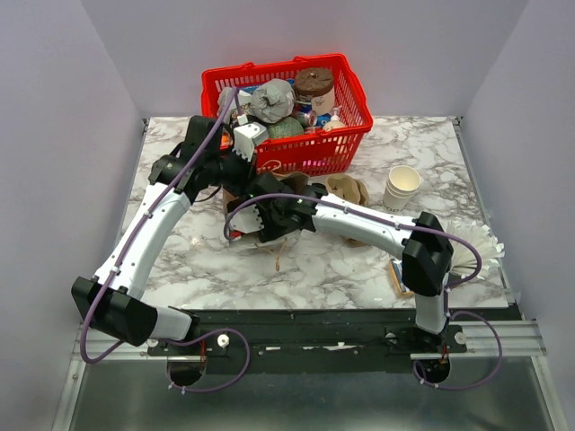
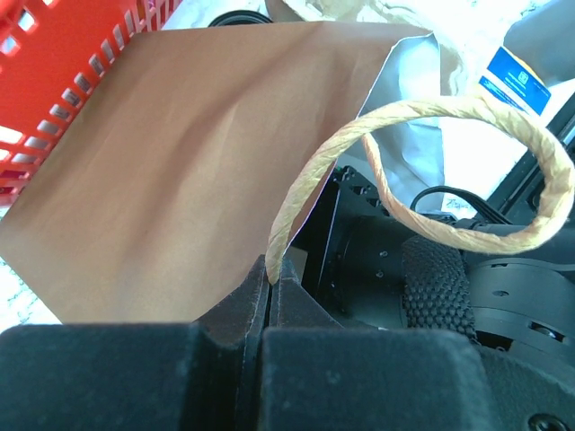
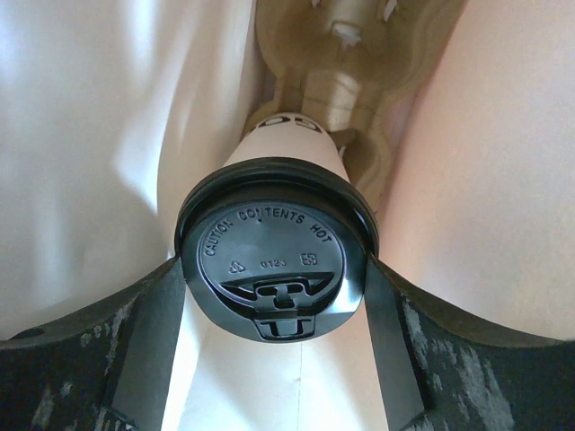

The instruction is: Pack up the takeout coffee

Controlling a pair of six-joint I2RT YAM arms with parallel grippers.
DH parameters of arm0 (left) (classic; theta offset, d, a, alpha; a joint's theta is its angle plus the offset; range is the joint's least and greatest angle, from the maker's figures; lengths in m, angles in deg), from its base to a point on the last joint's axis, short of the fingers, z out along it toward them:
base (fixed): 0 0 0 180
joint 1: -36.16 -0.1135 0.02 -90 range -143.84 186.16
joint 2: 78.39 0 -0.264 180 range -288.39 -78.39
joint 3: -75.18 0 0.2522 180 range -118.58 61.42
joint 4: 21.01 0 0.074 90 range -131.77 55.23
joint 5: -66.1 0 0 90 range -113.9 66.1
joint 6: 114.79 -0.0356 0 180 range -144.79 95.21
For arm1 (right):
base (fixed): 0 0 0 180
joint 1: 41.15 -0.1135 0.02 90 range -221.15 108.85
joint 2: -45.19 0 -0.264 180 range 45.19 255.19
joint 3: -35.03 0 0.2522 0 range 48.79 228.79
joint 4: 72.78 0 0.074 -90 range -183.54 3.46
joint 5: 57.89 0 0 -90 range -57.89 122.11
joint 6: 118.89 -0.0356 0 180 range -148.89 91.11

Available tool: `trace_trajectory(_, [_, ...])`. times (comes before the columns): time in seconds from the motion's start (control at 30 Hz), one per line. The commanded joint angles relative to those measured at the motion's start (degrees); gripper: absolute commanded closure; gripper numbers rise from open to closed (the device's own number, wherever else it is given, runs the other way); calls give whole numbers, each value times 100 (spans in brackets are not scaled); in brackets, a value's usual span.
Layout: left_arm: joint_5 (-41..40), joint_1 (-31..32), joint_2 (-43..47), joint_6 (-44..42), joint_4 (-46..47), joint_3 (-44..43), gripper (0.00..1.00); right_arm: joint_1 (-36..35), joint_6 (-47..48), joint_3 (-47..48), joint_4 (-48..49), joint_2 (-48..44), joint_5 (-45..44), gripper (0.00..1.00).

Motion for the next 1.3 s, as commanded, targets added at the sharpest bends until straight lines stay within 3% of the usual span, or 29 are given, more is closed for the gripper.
trace_trajectory(0.0, [547,236,-29,151,26,77,100,-101,-254,474,-119,177,-320,99])
trace_trajectory(0.27, [459,236,-91,160,87,60,100,-109,-307,386,-305,71,-593,100])
trace_trajectory(0.63, [599,254,-91,169,17,139,100,-109,-61,43,723,124,-751,99])
trace_trajectory(1.27, [705,254,-64,248,70,200,100,22,282,-343,1338,440,-997,99])
